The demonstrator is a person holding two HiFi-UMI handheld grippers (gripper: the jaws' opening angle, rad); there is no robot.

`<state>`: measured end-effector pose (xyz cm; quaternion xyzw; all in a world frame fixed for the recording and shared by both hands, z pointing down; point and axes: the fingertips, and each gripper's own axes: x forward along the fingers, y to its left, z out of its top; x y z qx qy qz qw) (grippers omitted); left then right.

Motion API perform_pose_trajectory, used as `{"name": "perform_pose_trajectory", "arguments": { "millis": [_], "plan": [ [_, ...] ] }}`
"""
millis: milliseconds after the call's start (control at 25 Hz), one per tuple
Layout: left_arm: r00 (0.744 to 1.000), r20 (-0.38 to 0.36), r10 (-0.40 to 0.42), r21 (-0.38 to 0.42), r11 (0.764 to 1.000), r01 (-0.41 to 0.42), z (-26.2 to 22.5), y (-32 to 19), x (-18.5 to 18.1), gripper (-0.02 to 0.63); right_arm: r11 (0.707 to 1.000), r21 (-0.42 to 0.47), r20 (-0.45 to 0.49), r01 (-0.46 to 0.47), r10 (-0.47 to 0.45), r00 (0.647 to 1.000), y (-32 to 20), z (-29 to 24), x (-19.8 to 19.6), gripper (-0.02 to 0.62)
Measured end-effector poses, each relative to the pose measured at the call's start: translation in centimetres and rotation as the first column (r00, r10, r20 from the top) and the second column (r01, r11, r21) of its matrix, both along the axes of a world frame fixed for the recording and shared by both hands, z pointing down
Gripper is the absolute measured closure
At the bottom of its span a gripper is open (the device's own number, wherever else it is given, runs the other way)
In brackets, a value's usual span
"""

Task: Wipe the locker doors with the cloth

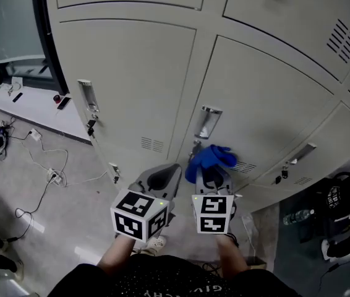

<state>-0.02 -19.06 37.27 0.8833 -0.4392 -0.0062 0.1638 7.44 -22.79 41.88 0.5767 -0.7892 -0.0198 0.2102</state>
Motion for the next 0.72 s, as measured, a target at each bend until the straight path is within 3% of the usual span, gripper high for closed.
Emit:
{"name": "perform_pose_trajectory", "arguments": {
  "millis": [360,720],
  "plan": [
    [0.996,0.007,-0.087,-0.02,0.996,0.087,0.7,-1.0,-4.8,0.595,0.995,-0.006,-0.026,0.098,-0.098,0.995,-1.3,1.0,-6.1,0.531],
    [0.999,0.01,-0.031,-0.019,0.999,0.032,0.7,-1.6,-3.0,0.595,0.996,-0.027,-0.007,0.09,-0.09,0.996,-1.7,1.3,-5.5,0.531]
  ]
}}
